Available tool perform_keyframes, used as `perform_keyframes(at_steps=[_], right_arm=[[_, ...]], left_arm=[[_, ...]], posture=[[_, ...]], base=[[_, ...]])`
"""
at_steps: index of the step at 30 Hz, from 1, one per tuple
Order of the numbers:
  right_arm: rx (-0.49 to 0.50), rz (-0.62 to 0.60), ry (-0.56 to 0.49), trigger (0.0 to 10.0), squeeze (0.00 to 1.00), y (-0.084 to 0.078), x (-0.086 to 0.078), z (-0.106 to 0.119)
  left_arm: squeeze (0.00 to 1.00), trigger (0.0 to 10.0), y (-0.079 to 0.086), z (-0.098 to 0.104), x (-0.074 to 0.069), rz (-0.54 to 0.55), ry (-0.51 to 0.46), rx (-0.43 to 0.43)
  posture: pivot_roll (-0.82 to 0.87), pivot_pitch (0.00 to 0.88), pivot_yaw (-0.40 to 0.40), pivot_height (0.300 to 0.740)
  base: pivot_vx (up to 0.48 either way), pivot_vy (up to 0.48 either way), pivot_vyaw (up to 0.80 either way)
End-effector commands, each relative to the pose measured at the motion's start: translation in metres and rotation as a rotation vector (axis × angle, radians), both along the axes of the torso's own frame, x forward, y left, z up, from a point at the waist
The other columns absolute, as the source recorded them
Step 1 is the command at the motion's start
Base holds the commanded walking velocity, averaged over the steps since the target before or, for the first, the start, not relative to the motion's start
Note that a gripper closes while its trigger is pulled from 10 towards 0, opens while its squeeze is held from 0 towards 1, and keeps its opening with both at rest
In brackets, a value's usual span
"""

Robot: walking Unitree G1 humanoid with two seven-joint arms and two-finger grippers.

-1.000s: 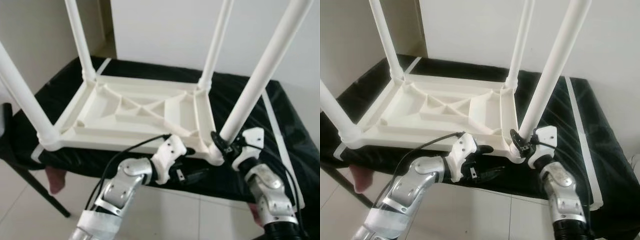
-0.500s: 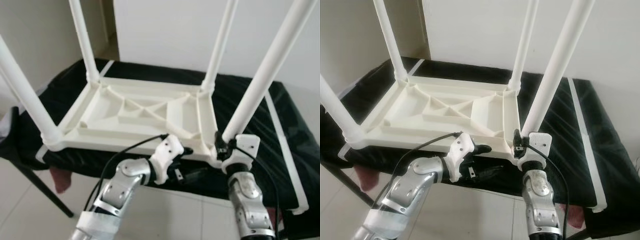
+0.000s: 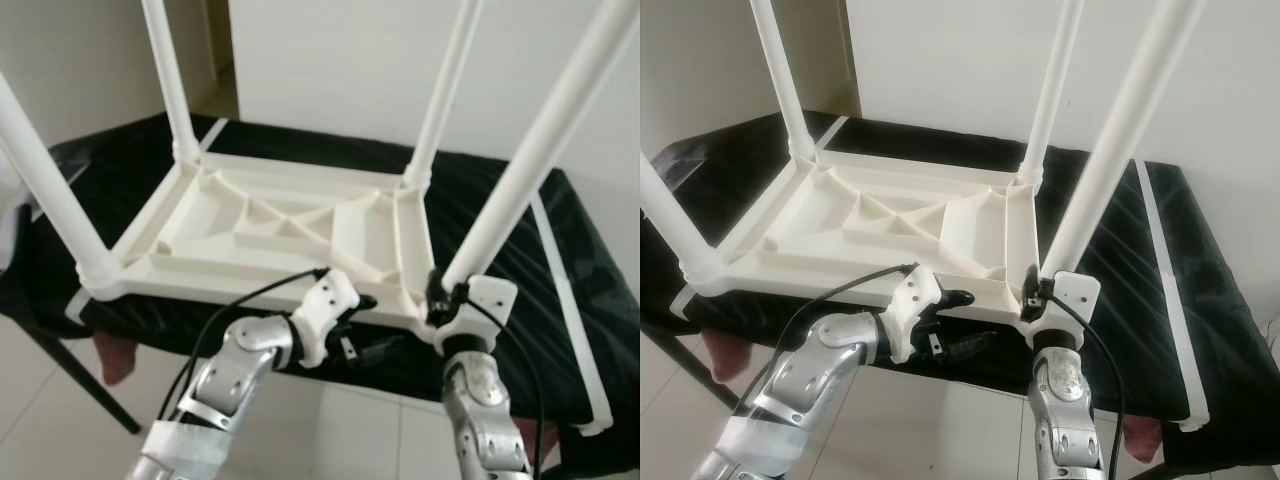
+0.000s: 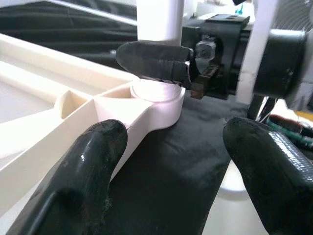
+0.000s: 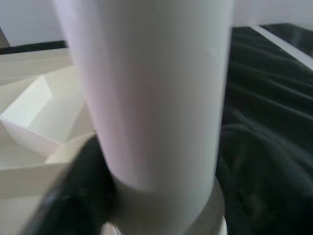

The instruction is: Building children table

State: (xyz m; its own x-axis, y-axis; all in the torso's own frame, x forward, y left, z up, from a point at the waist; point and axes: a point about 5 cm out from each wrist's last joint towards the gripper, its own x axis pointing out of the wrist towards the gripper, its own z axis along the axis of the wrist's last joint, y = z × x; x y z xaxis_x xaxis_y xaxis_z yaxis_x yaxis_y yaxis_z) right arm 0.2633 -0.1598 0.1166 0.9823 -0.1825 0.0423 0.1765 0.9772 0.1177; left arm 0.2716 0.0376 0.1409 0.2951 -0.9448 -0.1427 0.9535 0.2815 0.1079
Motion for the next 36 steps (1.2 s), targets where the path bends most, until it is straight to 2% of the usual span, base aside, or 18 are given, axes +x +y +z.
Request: perform_keyframes(at_steps=[1, 6, 7, 9, 14, 15, 17, 18, 26, 35, 36], right_arm=[[0.014, 0.012, 0.021, 10.0, 1.0, -0.001, -0.002, -0.004], [-0.009, 0.093, -0.007, 10.0, 1.0, -0.004, -0.003, 0.0], [-0.001, 0.121, -0.008, 10.0, 1.0, -0.005, -0.003, 0.0], [-0.05, 0.224, -0.028, 10.0, 1.0, -0.01, -0.001, 0.002], [-0.082, 0.291, -0.031, 10.0, 1.0, -0.016, 0.002, 0.002], [-0.092, 0.4, -0.034, 10.0, 0.0, -0.018, 0.004, 0.004], [-0.092, 0.4, -0.034, 10.0, 0.0, -0.018, 0.004, 0.004], [-0.122, 0.473, -0.047, 10.0, 0.0, -0.027, 0.006, 0.008], [-0.222, 0.624, -0.004, 10.0, 0.0, -0.046, 0.019, 0.01], [-0.233, 0.684, -0.012, 10.0, 0.0, -0.048, 0.028, 0.013], [-0.239, 0.693, -0.005, 3.6, 0.0, -0.048, 0.029, 0.011]], left_arm=[[0.0, 10.0, -0.001, -0.001, 0.0, 0.019, -0.015, 0.016], [0.0, 10.0, -0.001, -0.002, -0.001, 0.019, -0.013, 0.016], [0.0, 10.0, -0.001, -0.002, -0.001, 0.02, -0.02, 0.02], [0.0, 10.0, -0.002, -0.001, -0.001, 0.018, -0.042, 0.028], [0.0, 10.0, -0.002, 0.0, 0.0, 0.022, -0.056, 0.024], [0.0, 10.0, -0.001, -0.002, 0.002, 0.041, -0.072, 0.032], [0.0, 10.0, -0.001, -0.002, 0.002, 0.041, -0.072, 0.032], [0.0, 10.0, -0.001, -0.003, 0.0, 0.047, -0.067, 0.025], [0.0, 10.0, -0.003, -0.002, 0.0, 0.04, -0.065, 0.02], [0.0, 10.0, -0.005, -0.003, 0.0, 0.025, -0.056, 0.022], [0.0, 10.0, -0.006, -0.004, -0.001, 0.016, -0.058, 0.023]], posture=[[0.02, 0.009, -0.011, 0.74], [0.02, 0.007, -0.01, 0.74], [0.02, 0.007, -0.01, 0.74], [0.03, 0.007, -0.013, 0.74], [0.03, 0.005, -0.013, 0.74], [0.03, 0.003, -0.012, 0.74], [0.03, 0.003, -0.012, 0.74], [0.03, 0.003, -0.014, 0.74], [0.03, 0.001, -0.008, 0.74], [0.03, 0.0, -0.014, 0.74], [0.03, 0.0, -0.017, 0.74]], base=[[0.0, 0.0, 0.0], [0.0, 0.0, 0.0], [0.0, 0.0, 0.0], [0.0, 0.0, 0.0], [0.0, 0.0, 0.0], [0.0, 0.0, 0.0], [0.0, 0.0, 0.0], [0.0, 0.0, 0.0], [0.0, 0.0, 0.0], [0.0, 0.0, 0.0], [0.0, 0.0, 0.0]])
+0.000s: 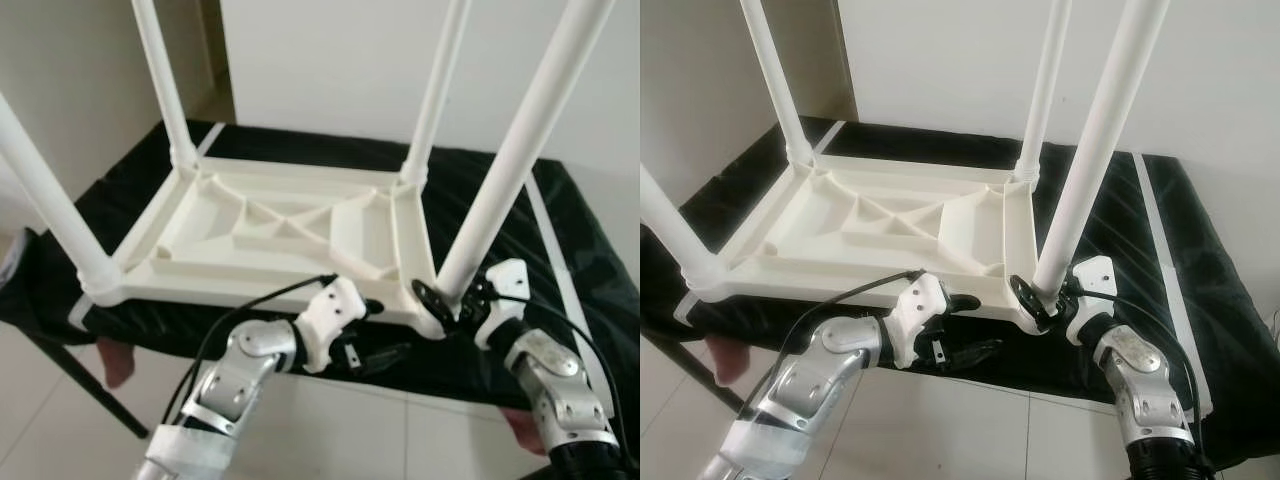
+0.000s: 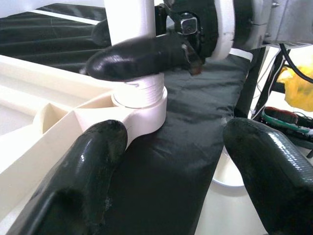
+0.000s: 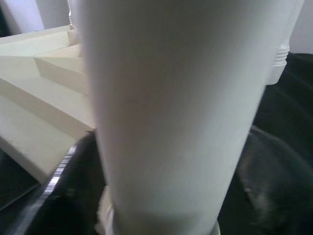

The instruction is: Building children table

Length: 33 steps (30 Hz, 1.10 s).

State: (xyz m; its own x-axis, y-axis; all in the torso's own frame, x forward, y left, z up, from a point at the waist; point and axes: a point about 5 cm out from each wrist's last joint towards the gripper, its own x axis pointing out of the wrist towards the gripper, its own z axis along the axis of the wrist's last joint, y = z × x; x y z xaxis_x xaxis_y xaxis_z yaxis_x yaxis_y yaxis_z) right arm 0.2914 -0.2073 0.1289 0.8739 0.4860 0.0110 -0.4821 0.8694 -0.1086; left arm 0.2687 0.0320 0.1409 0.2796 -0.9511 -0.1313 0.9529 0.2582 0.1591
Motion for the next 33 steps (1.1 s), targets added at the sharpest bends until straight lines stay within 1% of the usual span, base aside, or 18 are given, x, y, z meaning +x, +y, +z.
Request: perform_keyframes(at_steps=[1, 2, 3, 12, 19, 20, 22, 23, 26, 28, 30, 31, 32, 33], right_arm=[[-0.001, 0.019, 0.007, 3.3, 0.0, 0.0, 0.002, -0.002], [0.004, 0.027, 0.007, 0.9, 0.0, -0.001, 0.002, -0.002], [0.017, 0.029, 0.012, 0.0, 0.0, -0.002, 0.002, -0.001], [0.025, 0.022, 0.028, 0.0, 0.0, -0.008, 0.001, -0.005], [0.033, 0.017, 0.027, 0.0, 0.0, -0.009, 0.0, -0.006], [0.035, -0.007, 0.024, 10.0, 0.0, -0.009, -0.002, -0.007], [0.05, -0.03, 0.024, 10.0, 0.0, -0.008, -0.005, -0.008], [0.064, -0.1, 0.014, 10.0, 0.0, -0.003, -0.01, -0.01], [0.038, -0.193, -0.006, 10.0, 0.0, -0.001, -0.012, -0.01], [0.037, -0.213, -0.01, 10.0, 0.0, 0.0, -0.012, -0.01], [0.068, -0.311, -0.015, 10.0, 0.0, 0.008, -0.016, -0.011], [0.068, -0.311, -0.015, 10.0, 0.0, 0.008, -0.016, -0.011], [0.086, -0.342, -0.015, 10.0, 0.0, 0.011, -0.018, -0.011], [0.101, -0.381, -0.017, 10.0, 0.0, 0.017, -0.02, -0.012]], left_arm=[[0.0, 10.0, -0.002, -0.003, 0.001, 0.035, -0.009, 0.017], [0.0, 10.0, -0.002, -0.003, 0.001, 0.034, -0.011, 0.016], [0.0, 10.0, -0.003, -0.002, 0.002, 0.031, -0.014, 0.015], [0.0, 10.0, -0.006, -0.001, 0.001, 0.026, -0.014, 0.004], [0.0, 10.0, -0.007, -0.002, -0.001, 0.022, -0.009, 0.0], [0.0, 10.0, -0.008, -0.003, 0.0, 0.026, -0.002, -0.001], [0.0, 10.0, -0.008, -0.004, 0.001, 0.028, 0.004, -0.003], [0.0, 10.0, -0.008, -0.005, 0.001, 0.028, 0.011, -0.002], [0.0, 10.0, -0.007, -0.005, 0.001, 0.028, 0.011, 0.002], [0.0, 10.0, -0.007, -0.005, 0.001, 0.028, 0.011, 0.003], [0.0, 10.0, -0.005, -0.004, 0.002, 0.03, 0.011, 0.006], [0.0, 10.0, -0.005, -0.004, 0.002, 0.03, 0.011, 0.006], [0.0, 10.0, -0.004, -0.004, 0.002, 0.031, 0.01, 0.008], [0.0, 10.0, -0.003, -0.004, 0.003, 0.032, 0.009, 0.009]], posture=[[0.03, 0.0, -0.019, 0.74], [0.03, 0.0, -0.021, 0.74], [0.03, 0.0, -0.022, 0.74], [0.01, 0.0, -0.03, 0.74], [0.01, 0.0, -0.03, 0.74], [-0.01, 0.0, -0.027, 0.74], [-0.01, 0.0, -0.026, 0.74], [-0.01, 0.0, -0.018, 0.74], [-0.01, 0.0, -0.013, 0.74], [-0.01, 0.0, -0.013, 0.74], [0.0, 0.0, -0.002, 0.74], [0.0, 0.0, -0.002, 0.74], [0.0, 0.0, -0.002, 0.74], [0.0, 0.0, 0.001, 0.74]], base=[[0.0, 0.0, 0.0], [0.0, 0.0, 0.0], [0.0, 0.0, 0.0], [0.0, 0.0, 0.0], [0.0, 0.0, 0.0], [0.0, 0.0, 0.0], [0.0, 0.0, 0.0], [0.0, 0.0, 0.0], [0.0, 0.0, 0.0], [0.0, 0.0, 0.0], [0.0, 0.0, 0.0], [0.0, 0.0, 0.0], [0.0, 0.0, 0.0], [0.0, 0.0, 0.0]])
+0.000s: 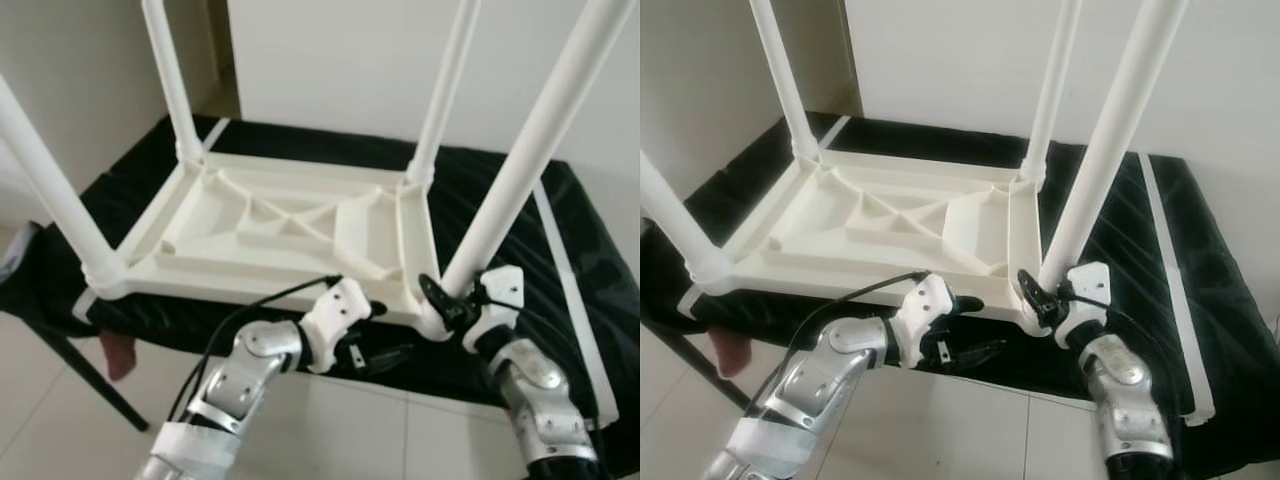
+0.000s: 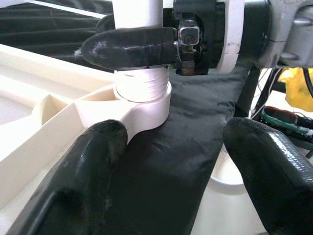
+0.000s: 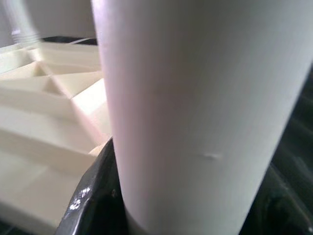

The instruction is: Building children table

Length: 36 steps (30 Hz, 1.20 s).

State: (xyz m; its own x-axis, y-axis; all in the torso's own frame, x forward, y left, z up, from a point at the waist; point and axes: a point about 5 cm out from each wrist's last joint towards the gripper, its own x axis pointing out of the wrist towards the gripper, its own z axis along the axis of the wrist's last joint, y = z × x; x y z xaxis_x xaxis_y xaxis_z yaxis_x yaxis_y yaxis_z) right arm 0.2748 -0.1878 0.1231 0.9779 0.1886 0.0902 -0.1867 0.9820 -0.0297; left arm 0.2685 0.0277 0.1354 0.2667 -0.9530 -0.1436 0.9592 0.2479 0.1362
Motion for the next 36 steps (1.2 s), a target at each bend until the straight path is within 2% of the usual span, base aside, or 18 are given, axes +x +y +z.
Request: perform_keyframes(at_steps=[1, 5, 8, 10, 14, 15, 16, 21, 28, 35, 36], right_arm=[[0.022, -0.092, 0.038, 10.0, 0.0, 0.004, -0.004, -0.007], [0.073, -0.23, 0.072, 10.0, 0.0, 0.02, -0.004, -0.016], [0.075, -0.254, 0.083, 10.0, 0.0, 0.022, -0.004, -0.018], [0.106, -0.312, 0.102, 10.0, 0.0, 0.027, -0.003, -0.021], [0.117, -0.323, 0.102, 10.0, 0.0, 0.035, -0.004, -0.019], [0.119, -0.314, 0.102, 10.0, 0.45, 0.037, -0.004, -0.019], [0.124, -0.304, 0.103, 10.0, 1.0, 0.038, -0.003, -0.018], [0.123, -0.286, 0.08, 10.0, 1.0, 0.037, 0.0, -0.013], [0.08, -0.229, 0.052, 10.0, 1.0, 0.023, 0.004, -0.005], [-0.018, -0.083, 0.058, 10.0, 0.98, 0.009, 0.004, -0.005], [-0.025, -0.056, 0.06, 10.0, 0.58, 0.007, 0.003, -0.005]], left_arm=[[0.0, 10.0, 0.002, 0.002, 0.004, 0.044, -0.017, 0.004], [0.0, 10.0, 0.002, 0.004, 0.005, 0.048, -0.021, -0.002], [0.0, 10.0, 0.001, 0.005, 0.005, 0.048, -0.023, -0.003], [0.0, 10.0, 0.002, 0.005, 0.007, 0.063, -0.024, -0.009], [0.0, 10.0, 0.004, 0.005, 0.008, 0.08, -0.023, -0.015], [0.0, 10.0, 0.004, 0.005, 0.008, 0.082, -0.024, -0.017], [0.0, 10.0, 0.004, 0.006, 0.009, 0.084, -0.025, -0.019], [0.0, 10.0, 0.004, 0.006, 0.01, 0.098, -0.029, -0.024], [0.0, 10.0, 0.003, 0.006, 0.009, 0.105, -0.027, -0.028], [0.0, 10.0, 0.001, 0.006, 0.01, 0.101, -0.024, -0.029], [0.0, 10.0, 0.001, 0.006, 0.01, 0.1, -0.025, -0.029]], posture=[[0.0, 0.0, 0.001, 0.74], [0.01, 0.0, -0.008, 0.74], [0.01, 0.0, -0.008, 0.74], [0.01, 0.0, -0.016, 0.74], [0.01, 0.0, -0.018, 0.74], [0.02, 0.0, -0.023, 0.74], [0.02, 0.0, -0.028, 0.74], [0.02, 0.0, -0.037, 0.74], [0.02, 0.0, -0.04, 0.74], [0.01, 0.0, -0.033, 0.74], [0.01, 0.0, -0.033, 0.74]], base=[[0.0, 0.0, 0.0], [0.0, 0.0, 0.0], [0.0, 0.0, 0.0], [0.0, 0.0, 0.0], [0.0, 0.0, 0.0], [0.0, 0.0, 0.0], [0.0, 0.0, 0.0], [0.0, 0.0, 0.0], [0.0, 0.0, 0.0], [0.0, 0.0, 0.0], [0.0, 0.0, 0.0]])
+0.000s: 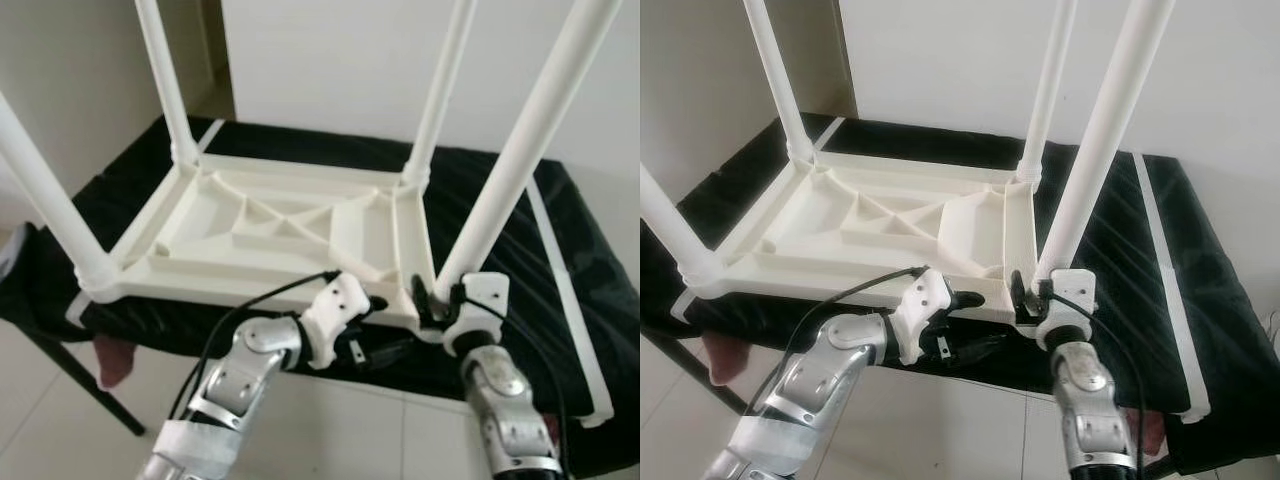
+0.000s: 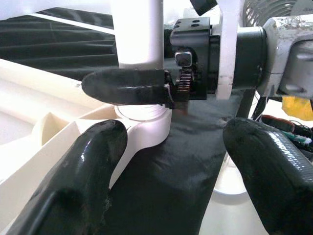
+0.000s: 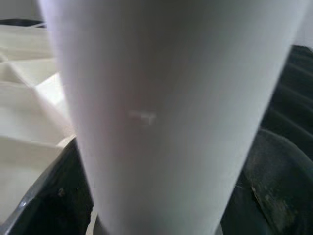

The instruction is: Building children table

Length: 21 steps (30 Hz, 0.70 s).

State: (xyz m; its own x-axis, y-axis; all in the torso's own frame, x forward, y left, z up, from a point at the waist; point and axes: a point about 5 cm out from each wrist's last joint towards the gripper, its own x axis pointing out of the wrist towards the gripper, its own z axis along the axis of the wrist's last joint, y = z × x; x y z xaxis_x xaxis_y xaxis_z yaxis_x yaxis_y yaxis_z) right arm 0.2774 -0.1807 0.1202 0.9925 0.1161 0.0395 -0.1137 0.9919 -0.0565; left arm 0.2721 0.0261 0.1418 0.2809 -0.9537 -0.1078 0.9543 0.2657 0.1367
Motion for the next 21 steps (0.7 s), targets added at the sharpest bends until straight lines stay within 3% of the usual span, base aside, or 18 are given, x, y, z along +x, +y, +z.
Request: perform_keyframes(at_steps=[1, 4, 6, 9, 14, 16, 21], right_arm=[[-0.003, 0.066, 0.007, 10.0, 0.0, -0.001, 0.0, -0.001], [-0.016, 0.163, -0.005, 10.0, 0.0, -0.001, -0.001, 0.002], [-0.016, 0.163, -0.005, 10.0, 0.0, -0.001, -0.001, 0.002], [-0.066, 0.293, -0.017, 10.0, 0.0, -0.002, 0.0, 0.007], [-0.086, 0.347, -0.018, 10.0, 0.0, -0.005, 0.005, 0.01], [-0.121, 0.356, -0.015, 10.0, 0.0, -0.011, 0.014, 0.013], [-0.118, 0.383, -0.002, 10.0, 0.0, -0.01, 0.015, 0.011]], left_arm=[[0.0, 10.0, 0.002, -0.001, 0.006, 0.084, -0.014, 0.007], [0.0, 10.0, 0.002, -0.001, 0.005, 0.08, -0.014, 0.008], [0.0, 10.0, 0.002, -0.001, 0.005, 0.08, -0.014, 0.008], [0.0, 10.0, 0.003, -0.001, 0.005, 0.072, -0.015, 0.019], [0.0, 10.0, 0.003, -0.001, 0.005, 0.067, -0.014, 0.019], [0.0, 10.0, 0.0, -0.002, 0.004, 0.053, -0.018, 0.023], [0.0, 10.0, 0.0, -0.004, 0.003, 0.045, -0.025, 0.037]], posture=[[0.01, 0.0, -0.028, 0.74], [0.01, 0.0, -0.021, 0.74], [0.01, 0.0, -0.021, 0.74], [0.01, 0.0, -0.017, 0.74], [0.0, 0.0, -0.012, 0.74], [0.01, 0.0, -0.016, 0.74], [0.01, 0.0, -0.02, 0.74]], base=[[0.0, 0.0, 0.0], [0.0, 0.0, 0.0], [0.0, 0.0, 0.0], [0.0, 0.0, 0.0], [0.0, 0.0, 0.0], [0.0, 0.0, 0.0], [0.0, 0.0, 0.0]])
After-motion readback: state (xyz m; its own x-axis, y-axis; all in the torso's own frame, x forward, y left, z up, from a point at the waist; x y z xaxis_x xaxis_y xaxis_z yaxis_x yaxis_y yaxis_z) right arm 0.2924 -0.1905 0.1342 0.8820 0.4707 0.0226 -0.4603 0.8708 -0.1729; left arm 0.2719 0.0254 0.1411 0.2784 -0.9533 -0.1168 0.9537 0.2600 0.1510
